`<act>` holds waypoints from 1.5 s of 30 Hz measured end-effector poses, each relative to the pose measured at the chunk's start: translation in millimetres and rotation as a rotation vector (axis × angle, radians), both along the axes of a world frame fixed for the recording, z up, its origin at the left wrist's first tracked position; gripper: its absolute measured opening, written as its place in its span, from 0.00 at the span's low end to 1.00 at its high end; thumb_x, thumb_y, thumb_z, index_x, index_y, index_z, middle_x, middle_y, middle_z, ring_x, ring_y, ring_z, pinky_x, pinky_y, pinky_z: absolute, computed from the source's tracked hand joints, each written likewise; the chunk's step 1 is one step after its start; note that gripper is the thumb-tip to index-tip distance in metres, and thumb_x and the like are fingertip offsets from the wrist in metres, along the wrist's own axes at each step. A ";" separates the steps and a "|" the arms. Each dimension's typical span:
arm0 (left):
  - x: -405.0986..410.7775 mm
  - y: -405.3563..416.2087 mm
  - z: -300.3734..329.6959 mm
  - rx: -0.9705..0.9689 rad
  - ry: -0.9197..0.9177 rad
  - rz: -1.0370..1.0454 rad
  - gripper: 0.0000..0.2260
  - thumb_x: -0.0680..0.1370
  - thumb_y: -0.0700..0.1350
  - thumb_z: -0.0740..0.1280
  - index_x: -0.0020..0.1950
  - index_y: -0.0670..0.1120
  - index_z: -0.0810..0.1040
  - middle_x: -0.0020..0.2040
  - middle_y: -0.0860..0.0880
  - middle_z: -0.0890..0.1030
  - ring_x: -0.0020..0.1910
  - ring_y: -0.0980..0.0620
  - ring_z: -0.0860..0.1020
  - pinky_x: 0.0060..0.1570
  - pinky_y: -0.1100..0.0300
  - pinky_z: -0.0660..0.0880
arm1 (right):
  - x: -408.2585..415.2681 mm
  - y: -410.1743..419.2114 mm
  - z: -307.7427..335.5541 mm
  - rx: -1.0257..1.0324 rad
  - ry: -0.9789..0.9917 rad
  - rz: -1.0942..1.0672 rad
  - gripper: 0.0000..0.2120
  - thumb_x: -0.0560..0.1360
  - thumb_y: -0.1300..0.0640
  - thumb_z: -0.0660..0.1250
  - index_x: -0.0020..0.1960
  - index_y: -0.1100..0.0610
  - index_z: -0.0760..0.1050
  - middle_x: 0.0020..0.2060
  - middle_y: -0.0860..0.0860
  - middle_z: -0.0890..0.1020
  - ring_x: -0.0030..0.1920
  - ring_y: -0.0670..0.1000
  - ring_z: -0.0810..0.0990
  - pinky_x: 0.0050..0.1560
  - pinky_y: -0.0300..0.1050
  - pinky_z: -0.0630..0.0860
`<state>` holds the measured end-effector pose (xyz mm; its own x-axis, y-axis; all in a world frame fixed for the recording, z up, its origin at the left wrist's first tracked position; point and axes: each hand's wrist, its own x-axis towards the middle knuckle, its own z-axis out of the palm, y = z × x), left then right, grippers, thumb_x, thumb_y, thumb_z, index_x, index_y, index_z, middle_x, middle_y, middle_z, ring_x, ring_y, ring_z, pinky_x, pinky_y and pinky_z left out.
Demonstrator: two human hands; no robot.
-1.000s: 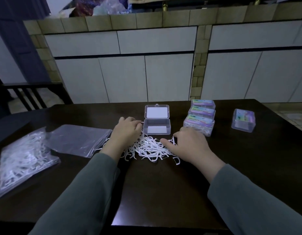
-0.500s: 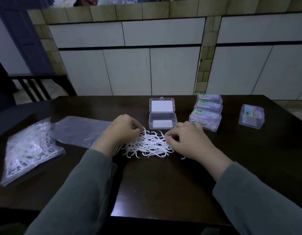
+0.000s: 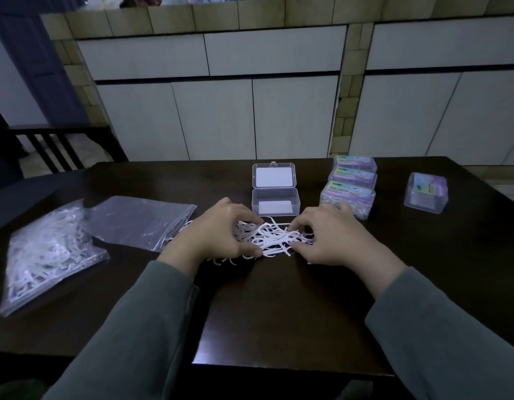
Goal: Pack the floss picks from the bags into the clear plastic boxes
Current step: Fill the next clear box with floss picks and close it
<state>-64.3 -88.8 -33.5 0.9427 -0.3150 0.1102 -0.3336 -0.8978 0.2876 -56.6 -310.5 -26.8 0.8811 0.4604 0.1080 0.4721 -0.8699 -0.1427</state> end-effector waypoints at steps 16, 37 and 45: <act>-0.7 -3.6 -2.5 -0.011 -0.251 -0.008 0.14 0.73 0.53 0.72 0.56 0.50 0.83 0.52 0.57 0.81 0.50 0.56 0.69 0.46 0.61 0.71 | 3.1 4.9 -0.9 -0.044 -0.087 -0.125 0.12 0.76 0.41 0.65 0.57 0.43 0.77 0.53 0.44 0.79 0.56 0.49 0.72 0.61 0.53 0.62; 5.1 -0.3 -4.9 -0.362 -0.544 0.129 0.09 0.76 0.50 0.69 0.48 0.45 0.84 0.42 0.56 0.78 0.45 0.55 0.70 0.40 0.69 0.64 | -3.7 -2.6 8.5 0.265 -0.389 -0.163 0.11 0.80 0.48 0.61 0.55 0.46 0.81 0.50 0.43 0.82 0.54 0.48 0.74 0.55 0.50 0.58; 13.7 -9.8 5.4 -0.575 -0.619 0.209 0.08 0.78 0.47 0.68 0.48 0.45 0.84 0.44 0.53 0.80 0.46 0.54 0.71 0.42 0.74 0.63 | 9.0 -2.5 14.7 0.297 -0.482 -0.218 0.11 0.79 0.49 0.63 0.55 0.49 0.82 0.50 0.46 0.83 0.54 0.51 0.76 0.54 0.51 0.58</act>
<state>-50.6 -98.5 -28.1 0.6933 0.1201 0.7105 -0.4240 -0.7293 0.5370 -47.6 -313.1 -12.1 0.7716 0.1642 0.6146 0.3595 -0.9096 -0.2084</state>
